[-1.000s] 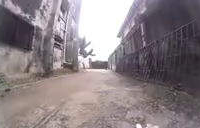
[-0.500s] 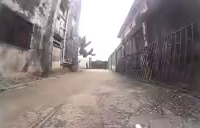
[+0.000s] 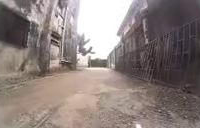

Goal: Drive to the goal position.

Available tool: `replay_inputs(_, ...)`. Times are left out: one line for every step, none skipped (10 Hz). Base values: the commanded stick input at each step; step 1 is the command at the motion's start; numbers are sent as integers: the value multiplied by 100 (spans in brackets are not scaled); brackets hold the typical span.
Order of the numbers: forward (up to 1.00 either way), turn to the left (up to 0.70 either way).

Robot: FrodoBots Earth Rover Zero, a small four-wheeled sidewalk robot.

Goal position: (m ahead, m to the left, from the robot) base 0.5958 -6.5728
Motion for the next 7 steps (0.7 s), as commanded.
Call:
replay_inputs(30,0)
replay_inputs(30,0)
replay_inputs(30,0)
replay_inputs(30,0)
replay_inputs(30,0)
replay_inputs(30,0)
replay_inputs(30,0)
